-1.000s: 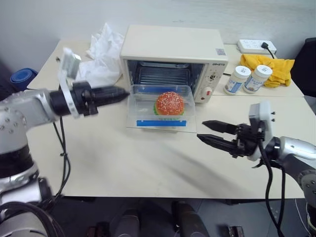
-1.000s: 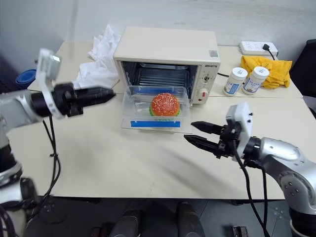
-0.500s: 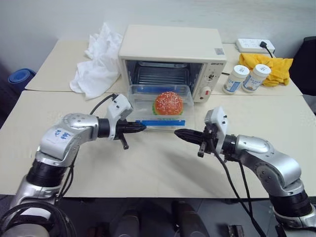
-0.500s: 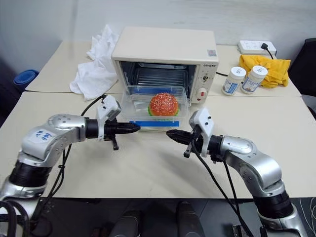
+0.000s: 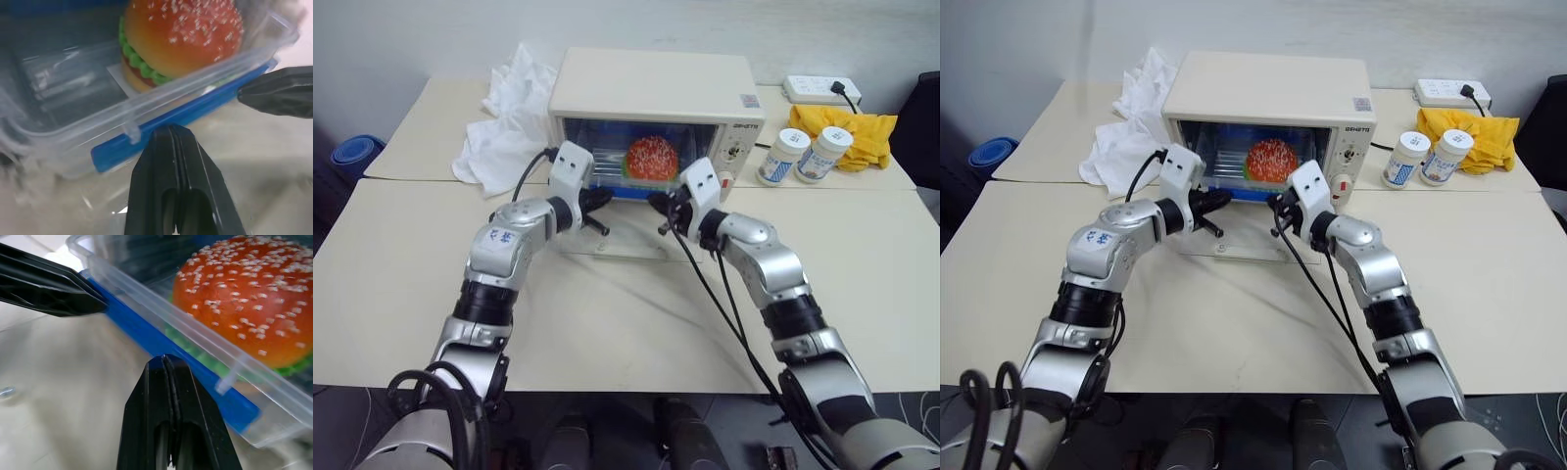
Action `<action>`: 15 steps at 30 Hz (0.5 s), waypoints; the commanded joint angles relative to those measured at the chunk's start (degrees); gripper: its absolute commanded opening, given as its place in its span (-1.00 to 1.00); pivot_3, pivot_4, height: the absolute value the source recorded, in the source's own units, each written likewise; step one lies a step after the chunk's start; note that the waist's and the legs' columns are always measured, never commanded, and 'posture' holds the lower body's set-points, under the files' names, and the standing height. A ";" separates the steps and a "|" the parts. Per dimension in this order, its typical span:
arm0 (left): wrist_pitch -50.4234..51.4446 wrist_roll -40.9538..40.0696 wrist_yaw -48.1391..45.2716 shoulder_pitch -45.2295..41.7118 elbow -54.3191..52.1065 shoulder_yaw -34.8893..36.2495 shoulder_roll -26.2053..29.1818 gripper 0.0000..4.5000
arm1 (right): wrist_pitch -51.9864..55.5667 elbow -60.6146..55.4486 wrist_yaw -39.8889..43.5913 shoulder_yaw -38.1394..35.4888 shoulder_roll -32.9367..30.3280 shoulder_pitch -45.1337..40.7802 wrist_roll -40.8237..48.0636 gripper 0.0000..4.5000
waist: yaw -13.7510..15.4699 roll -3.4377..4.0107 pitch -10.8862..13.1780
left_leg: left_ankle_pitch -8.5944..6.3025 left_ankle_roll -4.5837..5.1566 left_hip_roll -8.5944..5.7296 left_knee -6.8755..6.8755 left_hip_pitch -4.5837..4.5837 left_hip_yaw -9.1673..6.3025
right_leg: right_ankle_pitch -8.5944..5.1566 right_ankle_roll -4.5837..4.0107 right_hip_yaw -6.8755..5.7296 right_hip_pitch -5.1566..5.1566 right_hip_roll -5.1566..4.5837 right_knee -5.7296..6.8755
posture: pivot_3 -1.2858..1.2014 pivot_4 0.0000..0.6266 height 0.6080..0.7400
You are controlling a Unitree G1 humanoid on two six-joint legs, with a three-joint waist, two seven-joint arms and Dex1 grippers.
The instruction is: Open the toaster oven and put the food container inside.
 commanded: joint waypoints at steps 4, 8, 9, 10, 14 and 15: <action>-9.66 2.48 2.53 -6.33 12.95 3.58 -2.61 -1.00 | -7.65 9.04 -2.38 -4.72 2.44 -4.84 -1.65 -0.99 | -0.24 0.00 0.00 | 0.01 -0.01 0.00 -0.03 -0.02 0.03 | 0.01 0.02 0.00 -0.04 -0.01 0.05 | 0.03 -0.52 1.00; -8.27 0.35 -1.39 -4.53 10.83 4.79 -1.81 -1.00 | 0.41 1.91 1.51 -8.76 2.52 -1.87 5.20 -0.99 | -0.34 0.00 0.00 | 0.19 -0.33 0.02 -0.10 -0.14 0.08 | 0.01 0.02 0.01 -0.27 0.00 0.18 | 0.03 -0.52 1.00; -6.22 -1.44 -2.75 -3.42 7.52 6.01 -0.93 -1.00 | 3.94 -2.63 2.32 -9.88 1.79 0.03 7.50 -0.99 | -0.35 0.01 0.00 | 0.20 -0.36 0.02 -0.09 -0.22 0.07 | 0.01 0.02 0.00 -0.35 0.00 0.20 | 0.03 -0.52 1.00; -3.82 -3.46 -4.48 -2.07 3.41 7.30 0.54 -1.00 | 8.02 -7.96 2.98 -10.98 0.65 2.35 10.06 -0.99 | -0.37 0.01 0.00 | 0.21 -0.37 0.03 -0.10 -0.25 0.08 | 0.01 0.02 0.00 -0.40 -0.01 0.21 | 0.03 -0.52 1.00; 5.78 -12.69 -14.62 4.99 -13.89 12.64 11.28 -0.92 | 23.82 -30.97 4.69 -14.36 -6.11 14.21 20.37 -1.00 | -0.55 0.03 -0.01 | 0.21 -0.39 0.09 -0.02 -0.84 0.03 | 0.01 0.02 -0.05 -0.99 -0.04 0.35 | 0.03 -0.52 1.00; 7.67 -15.02 -17.87 6.78 -17.09 14.27 15.14 -0.83 | 27.24 -36.13 5.41 -15.13 -8.52 17.67 22.83 -1.00 | -0.60 0.03 -0.01 | 0.22 -0.41 0.09 -0.04 -0.98 0.03 | 0.01 0.02 -0.05 -1.14 -0.07 0.35 | 0.03 -0.52 1.00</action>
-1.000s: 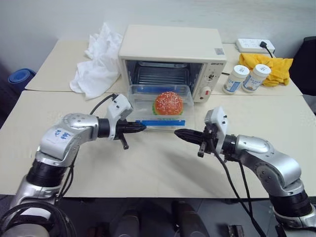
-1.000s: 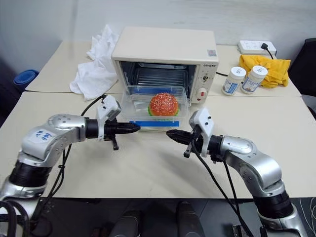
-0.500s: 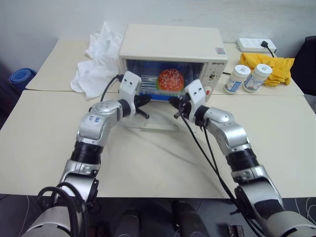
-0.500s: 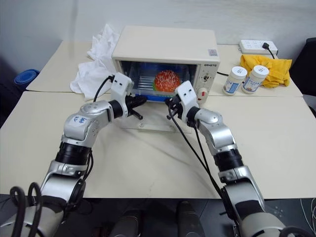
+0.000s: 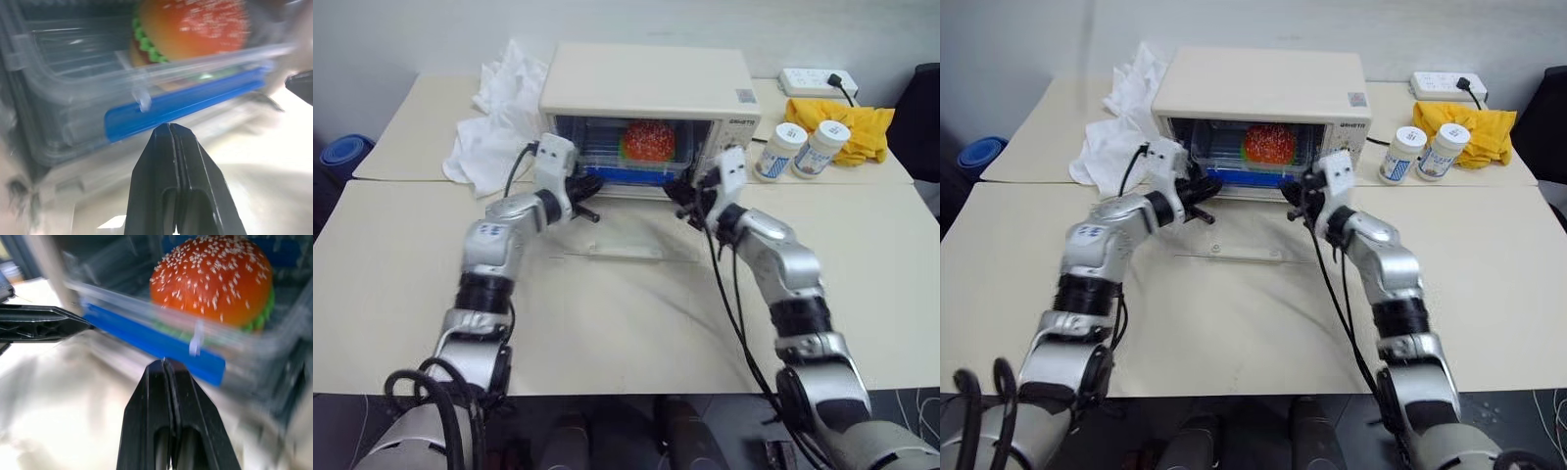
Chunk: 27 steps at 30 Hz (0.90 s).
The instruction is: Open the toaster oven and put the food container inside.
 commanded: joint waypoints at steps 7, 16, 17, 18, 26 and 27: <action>7.30 -14.54 -24.89 8.69 -17.17 11.92 27.30 0.06 | 19.08 -34.71 3.45 -6.84 -13.74 25.21 17.36 -1.00 | 0.45 0.03 0.03 | -0.22 0.42 -0.07 0.01 0.54 0.01 | -0.04 -0.07 -0.12 0.65 0.02 -0.36 | 0.03 -0.52 1.00; 9.33 -20.39 -33.98 6.16 -19.89 10.65 33.56 0.98 | 16.58 -24.60 -10.47 1.00 -3.50 23.73 6.84 -1.00 | 0.29 -0.03 0.02 | -0.19 0.55 0.05 0.00 1.29 -0.05 | -0.09 -0.23 -0.12 1.41 0.20 -0.36 | 0.03 -0.52 1.00; 9.53 -20.84 -34.26 6.14 -21.21 10.29 33.67 0.98 | 15.52 -23.10 -10.90 1.67 -2.53 22.80 5.55 -1.00 | 0.28 -0.01 0.03 | -0.19 0.55 0.05 -0.01 1.22 -0.06 | -0.08 -0.23 -0.12 1.32 0.20 -0.32 | 0.03 -0.52 1.00; 9.33 -20.80 -34.45 6.08 -22.02 9.81 33.92 0.98 | 14.66 -21.61 -11.30 2.17 -1.70 21.79 4.42 -1.00 | 0.30 0.04 0.04 | -0.19 0.55 0.04 -0.02 1.19 -0.06 | -0.08 -0.22 -0.11 1.27 0.19 -0.26 | 0.03 -0.52 1.00; 7.08 -18.64 -34.38 4.65 -20.22 7.75 34.96 0.98 | 13.90 -20.00 -12.68 -3.01 1.77 14.19 6.81 -1.00 | 0.20 0.06 0.05 | -0.20 0.55 0.06 -0.07 1.03 -0.03 | -0.11 -0.26 -0.11 0.98 0.21 -0.17 | 0.03 -0.52 1.00; 6.81 -18.48 -34.56 4.83 -19.70 7.92 35.13 0.98 | 15.60 -21.99 -12.05 -5.72 1.18 13.03 10.16 -1.00 | 0.22 0.11 0.09 | -0.20 0.55 0.06 -0.07 1.04 -0.03 | -0.12 -0.26 -0.10 0.98 0.21 -0.15 | 0.03 -0.52 1.00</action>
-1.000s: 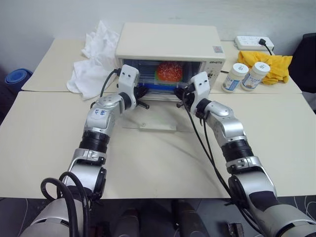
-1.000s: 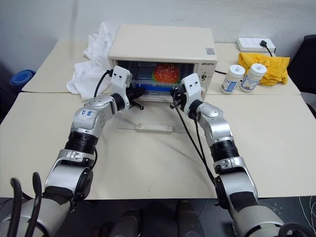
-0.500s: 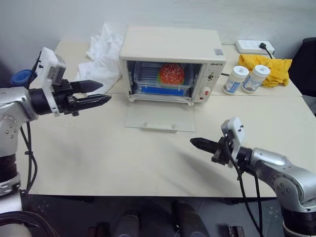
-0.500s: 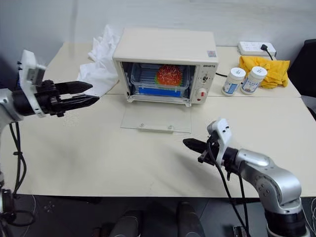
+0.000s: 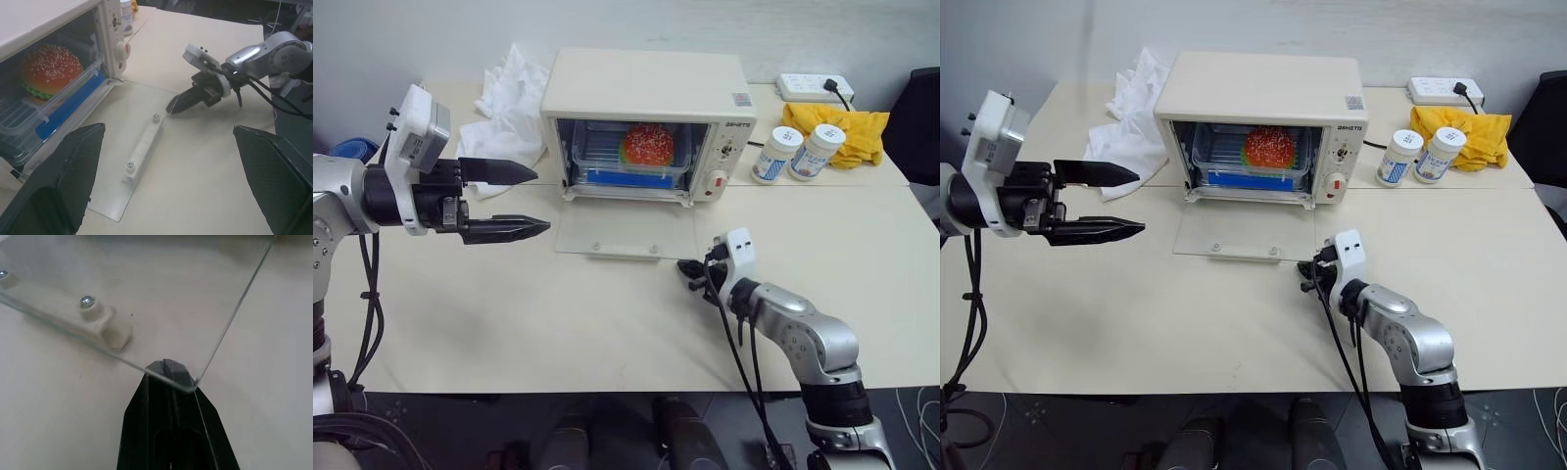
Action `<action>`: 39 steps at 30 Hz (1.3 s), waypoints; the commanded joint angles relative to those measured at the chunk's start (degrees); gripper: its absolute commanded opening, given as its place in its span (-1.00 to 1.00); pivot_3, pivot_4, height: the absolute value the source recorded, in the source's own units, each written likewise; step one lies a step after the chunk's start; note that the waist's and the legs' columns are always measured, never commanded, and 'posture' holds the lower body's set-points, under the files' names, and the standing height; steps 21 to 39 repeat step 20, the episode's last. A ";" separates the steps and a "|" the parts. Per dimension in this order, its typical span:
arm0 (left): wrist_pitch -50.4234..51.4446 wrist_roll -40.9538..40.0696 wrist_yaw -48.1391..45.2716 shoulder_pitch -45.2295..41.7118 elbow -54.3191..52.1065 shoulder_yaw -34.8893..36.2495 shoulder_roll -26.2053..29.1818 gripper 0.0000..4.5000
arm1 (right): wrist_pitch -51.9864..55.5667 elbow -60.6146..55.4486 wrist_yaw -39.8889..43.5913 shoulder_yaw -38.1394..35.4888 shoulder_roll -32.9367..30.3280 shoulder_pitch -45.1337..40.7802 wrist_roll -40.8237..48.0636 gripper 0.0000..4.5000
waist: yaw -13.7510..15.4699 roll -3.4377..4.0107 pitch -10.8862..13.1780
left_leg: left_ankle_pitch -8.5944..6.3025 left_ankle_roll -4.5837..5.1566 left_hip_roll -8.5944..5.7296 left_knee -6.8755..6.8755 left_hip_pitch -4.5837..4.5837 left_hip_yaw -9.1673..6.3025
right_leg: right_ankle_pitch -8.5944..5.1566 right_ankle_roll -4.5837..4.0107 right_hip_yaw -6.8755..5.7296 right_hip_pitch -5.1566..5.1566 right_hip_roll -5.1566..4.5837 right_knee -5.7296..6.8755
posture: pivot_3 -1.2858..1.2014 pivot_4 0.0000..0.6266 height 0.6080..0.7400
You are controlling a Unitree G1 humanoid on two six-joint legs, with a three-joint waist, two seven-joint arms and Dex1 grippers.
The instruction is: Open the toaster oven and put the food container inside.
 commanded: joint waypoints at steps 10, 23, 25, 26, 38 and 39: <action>-5.99 3.82 -2.69 1.12 6.21 1.48 3.57 1.00 | 17.41 -6.20 13.97 -24.30 -26.62 -10.75 27.30 -0.03 | 0.30 0.27 0.18 | -0.06 0.11 0.07 -0.05 -0.02 -0.01 | -0.03 -0.04 -0.07 0.08 0.06 -0.18 | 0.03 -0.52 1.00; -7.40 4.11 -2.95 3.54 8.70 4.36 5.22 1.00 | 13.96 -4.04 22.70 -24.20 -35.90 -7.89 26.41 0.68 | -0.09 0.29 0.19 | -0.08 0.15 0.11 0.04 0.09 0.06 | -0.02 -0.03 -0.07 0.21 0.08 -0.18 | 0.03 -0.52 1.00; -7.40 4.11 -2.95 3.54 8.70 4.36 5.22 1.00 | 13.96 -4.04 22.70 -24.20 -35.90 -7.89 26.41 0.68 | -0.09 0.29 0.19 | -0.08 0.15 0.11 0.04 0.09 0.06 | -0.02 -0.03 -0.07 0.21 0.08 -0.18 | 0.03 -0.52 1.00; -7.40 4.11 -2.95 3.54 8.70 4.36 5.22 1.00 | 13.96 -4.04 22.70 -24.20 -35.90 -7.89 26.41 0.68 | -0.09 0.29 0.19 | -0.08 0.15 0.11 0.04 0.09 0.06 | -0.02 -0.03 -0.07 0.21 0.08 -0.18 | 0.03 -0.52 1.00; -7.40 4.11 -2.95 3.54 8.70 4.36 5.22 1.00 | 13.96 -4.04 22.70 -24.20 -35.90 -7.89 26.41 0.68 | -0.09 0.29 0.19 | -0.08 0.15 0.11 0.04 0.09 0.06 | -0.02 -0.03 -0.07 0.21 0.08 -0.18 | 0.03 -0.52 1.00; -7.40 4.11 -2.95 3.54 8.70 4.36 5.22 1.00 | 13.96 -4.04 22.70 -24.20 -35.90 -7.89 26.41 0.68 | -0.09 0.29 0.19 | -0.08 0.15 0.11 0.04 0.09 0.06 | -0.02 -0.03 -0.07 0.21 0.08 -0.18 | 0.03 -0.52 1.00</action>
